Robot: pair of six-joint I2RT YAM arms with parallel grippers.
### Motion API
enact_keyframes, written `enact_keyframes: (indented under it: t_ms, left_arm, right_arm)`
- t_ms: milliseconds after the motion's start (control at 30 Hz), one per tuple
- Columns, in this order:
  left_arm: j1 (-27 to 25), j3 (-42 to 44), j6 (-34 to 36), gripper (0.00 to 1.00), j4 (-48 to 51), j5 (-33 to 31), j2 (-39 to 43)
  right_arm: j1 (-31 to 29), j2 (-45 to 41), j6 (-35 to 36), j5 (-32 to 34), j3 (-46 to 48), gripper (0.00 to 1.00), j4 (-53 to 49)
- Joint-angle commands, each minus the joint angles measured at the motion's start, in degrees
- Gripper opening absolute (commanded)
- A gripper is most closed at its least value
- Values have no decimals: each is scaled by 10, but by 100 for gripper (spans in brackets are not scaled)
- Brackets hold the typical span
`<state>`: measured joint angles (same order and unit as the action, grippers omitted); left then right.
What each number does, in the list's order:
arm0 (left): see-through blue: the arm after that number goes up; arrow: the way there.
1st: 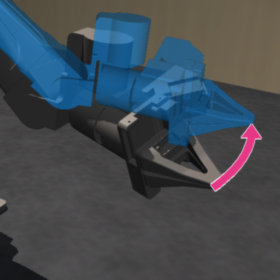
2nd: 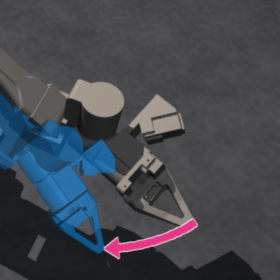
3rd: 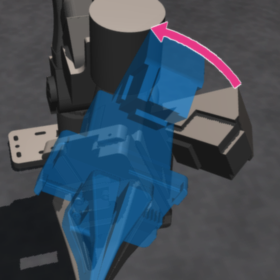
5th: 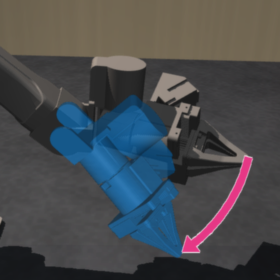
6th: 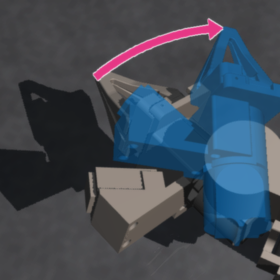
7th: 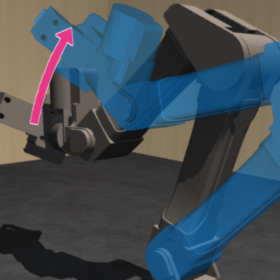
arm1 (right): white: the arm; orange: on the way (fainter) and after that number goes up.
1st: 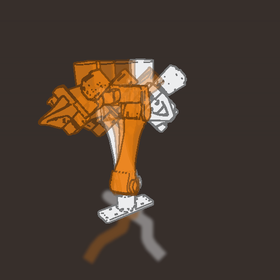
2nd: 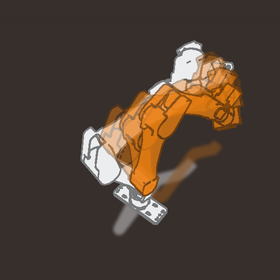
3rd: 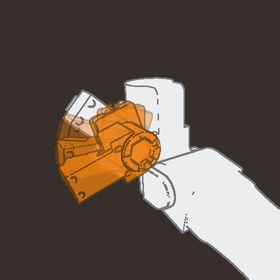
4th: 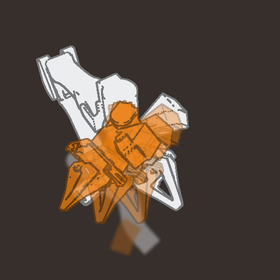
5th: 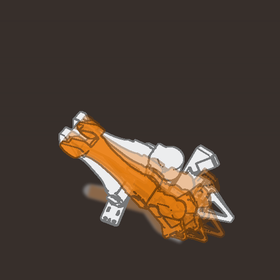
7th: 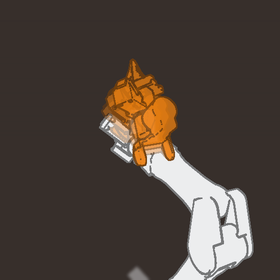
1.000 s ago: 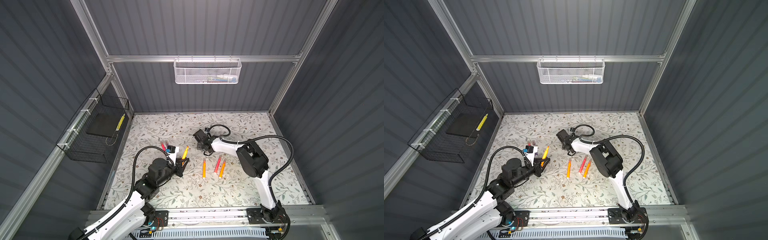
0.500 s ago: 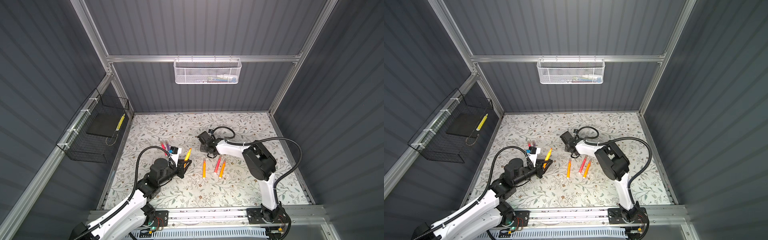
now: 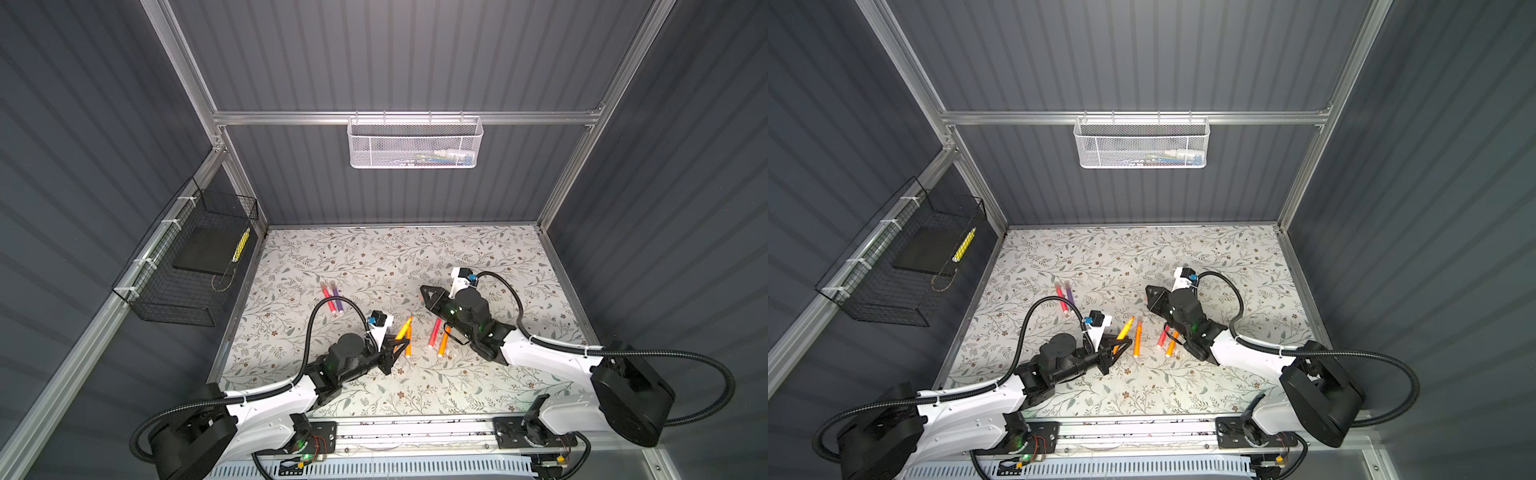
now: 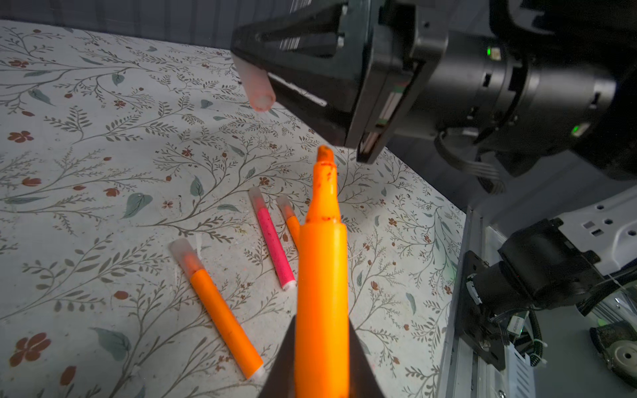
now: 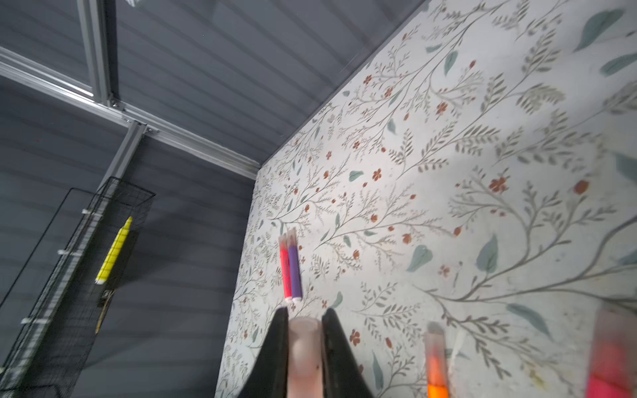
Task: Insert the pens into the pen caps
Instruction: 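Lift the pink cap and carry it above the orange marker tip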
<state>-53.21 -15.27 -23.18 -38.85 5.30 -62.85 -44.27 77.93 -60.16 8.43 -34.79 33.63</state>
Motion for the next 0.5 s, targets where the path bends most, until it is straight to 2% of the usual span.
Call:
enact_keyframes:
  t_ms: [0, 200, 467]
  left_arm:
    - [-4, 5, -6, 0, -80, -17, -7]
    - [-5, 8, -6, 0, -89, -33, -13]
    - [-5, 8, -8, 0, -96, -40, -23]
  right_arm:
    - [-16, -10, -30, -7, 19, 0, 115]
    - [-29, -7, -39, -8, 48, 0, 199]
    - [-41, -1, -37, -15, 46, 0, 230]
